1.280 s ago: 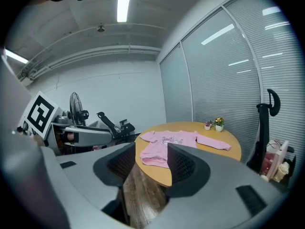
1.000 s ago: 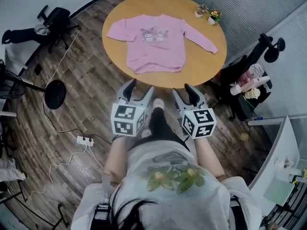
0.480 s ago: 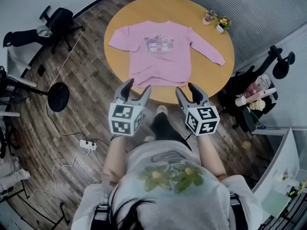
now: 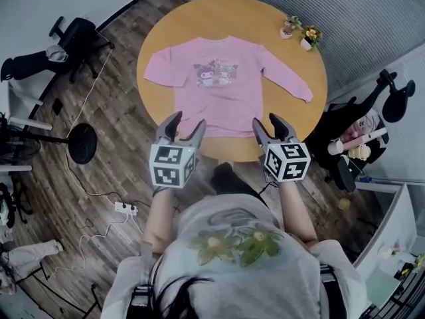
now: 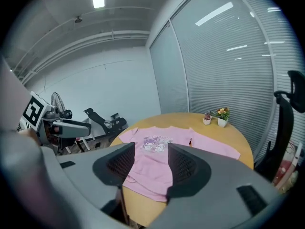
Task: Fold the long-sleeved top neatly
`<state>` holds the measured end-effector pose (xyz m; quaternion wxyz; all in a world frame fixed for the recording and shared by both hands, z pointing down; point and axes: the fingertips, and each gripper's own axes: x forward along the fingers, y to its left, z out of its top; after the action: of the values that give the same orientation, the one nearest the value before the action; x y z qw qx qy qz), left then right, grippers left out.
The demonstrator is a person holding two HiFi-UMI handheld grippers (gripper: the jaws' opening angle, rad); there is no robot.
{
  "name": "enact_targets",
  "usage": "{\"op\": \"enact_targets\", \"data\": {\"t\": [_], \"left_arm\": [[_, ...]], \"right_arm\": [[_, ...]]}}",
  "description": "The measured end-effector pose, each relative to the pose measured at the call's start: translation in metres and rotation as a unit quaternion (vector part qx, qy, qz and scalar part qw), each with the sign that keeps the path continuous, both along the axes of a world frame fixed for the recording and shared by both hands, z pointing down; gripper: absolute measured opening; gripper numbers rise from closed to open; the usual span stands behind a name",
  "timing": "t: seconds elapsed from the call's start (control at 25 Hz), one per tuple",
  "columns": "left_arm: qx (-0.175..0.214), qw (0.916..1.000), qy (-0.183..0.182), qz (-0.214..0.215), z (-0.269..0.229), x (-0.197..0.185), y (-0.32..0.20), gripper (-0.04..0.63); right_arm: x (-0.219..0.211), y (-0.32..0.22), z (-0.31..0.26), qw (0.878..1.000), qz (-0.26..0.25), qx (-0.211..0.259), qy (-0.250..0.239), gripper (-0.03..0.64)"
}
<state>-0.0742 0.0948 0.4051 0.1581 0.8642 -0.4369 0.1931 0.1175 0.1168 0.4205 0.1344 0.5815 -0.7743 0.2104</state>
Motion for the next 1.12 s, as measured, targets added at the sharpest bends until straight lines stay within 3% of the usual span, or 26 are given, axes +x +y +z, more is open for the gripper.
{"op": "enact_targets", "data": {"t": [0.6,1.12], "left_arm": [[-0.033,0.9992,-0.021,0.002,0.027,0.057,-0.075,0.249],[-0.064,0.9965,-0.043,0.033,0.053,0.103,-0.116,0.249]], "right_arm": [[0.09,-0.082,0.036,0.998,0.048,-0.032,-0.018,0.212],[0.197,-0.114,0.111,0.985,0.147,-0.094,-0.01,0.21]]}}
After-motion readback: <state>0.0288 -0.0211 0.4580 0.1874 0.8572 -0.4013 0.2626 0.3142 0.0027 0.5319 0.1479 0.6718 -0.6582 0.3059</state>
